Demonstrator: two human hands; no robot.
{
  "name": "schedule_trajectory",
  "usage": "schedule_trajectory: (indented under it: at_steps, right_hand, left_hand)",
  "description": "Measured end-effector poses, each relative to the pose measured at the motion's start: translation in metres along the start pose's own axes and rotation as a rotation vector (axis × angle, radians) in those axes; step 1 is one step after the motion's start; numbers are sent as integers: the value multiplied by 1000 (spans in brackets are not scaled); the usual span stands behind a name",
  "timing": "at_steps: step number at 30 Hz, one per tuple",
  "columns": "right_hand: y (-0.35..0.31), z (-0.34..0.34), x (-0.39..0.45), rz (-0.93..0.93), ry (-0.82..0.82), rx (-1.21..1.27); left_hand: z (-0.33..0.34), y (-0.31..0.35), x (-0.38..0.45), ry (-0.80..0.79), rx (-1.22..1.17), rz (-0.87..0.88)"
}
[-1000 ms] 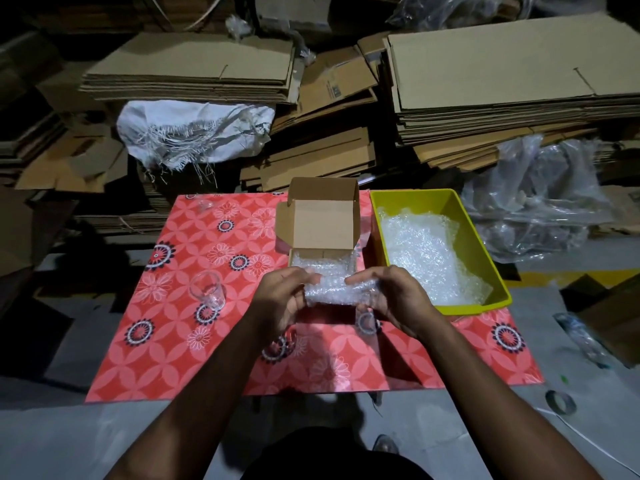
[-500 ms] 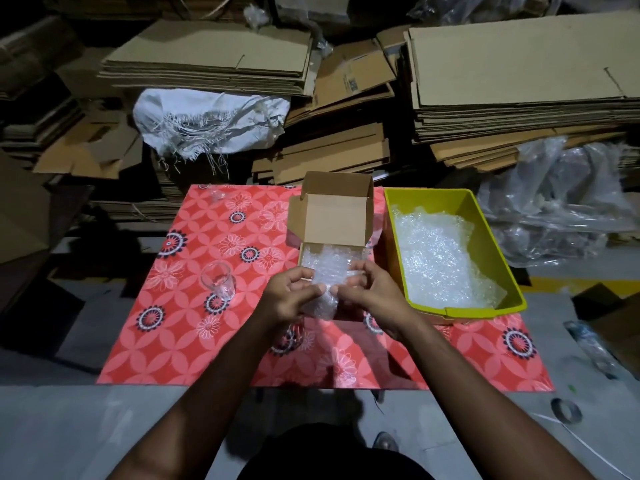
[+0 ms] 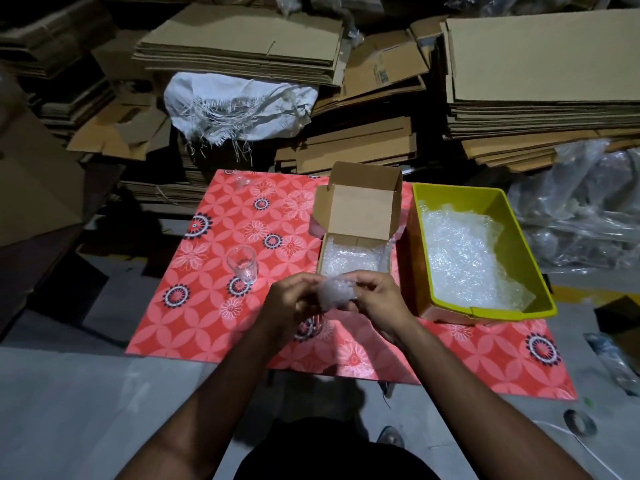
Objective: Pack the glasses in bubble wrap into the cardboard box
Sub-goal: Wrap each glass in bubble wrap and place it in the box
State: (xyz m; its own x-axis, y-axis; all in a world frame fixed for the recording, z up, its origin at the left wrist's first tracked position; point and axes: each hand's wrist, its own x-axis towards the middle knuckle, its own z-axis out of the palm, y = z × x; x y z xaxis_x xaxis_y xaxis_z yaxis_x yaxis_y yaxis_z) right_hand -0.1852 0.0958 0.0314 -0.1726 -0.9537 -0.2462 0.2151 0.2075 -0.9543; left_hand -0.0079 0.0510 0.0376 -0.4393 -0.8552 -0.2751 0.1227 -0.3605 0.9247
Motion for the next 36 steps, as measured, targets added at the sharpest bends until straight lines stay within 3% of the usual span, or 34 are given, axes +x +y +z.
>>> schedule_trajectory:
  at_steps: [5, 9, 15, 18, 21, 24, 30, 36]
  right_hand:
    - [11, 13, 0, 100, 8, 33]
    - [11, 12, 2, -39, -59, -320]
    - [19, 13, 26, -35, 200, -455]
    - [23, 27, 39, -181, 314, -698]
    - [22, 39, 50, -281, 360, -945]
    - [27, 44, 60, -352, 278, -1171]
    - [17, 62, 72, -150, 8, -1588]
    - [-5, 62, 80, -49, -80, -1672]
  left_hand:
    - [-17, -10, -3, 64, 17, -52]
    - [-42, -19, -2, 85, 133, -23]
    - [-82, -35, 6, 187, 462, 34]
    - [-85, -46, 20, 141, 656, 58]
    - [-78, -50, 43, 78, 700, 92]
    - [-69, -51, 64, 11, 708, 172]
    - [-65, -58, 87, -53, 570, 104]
    - [-67, -61, 93, -58, 504, 26]
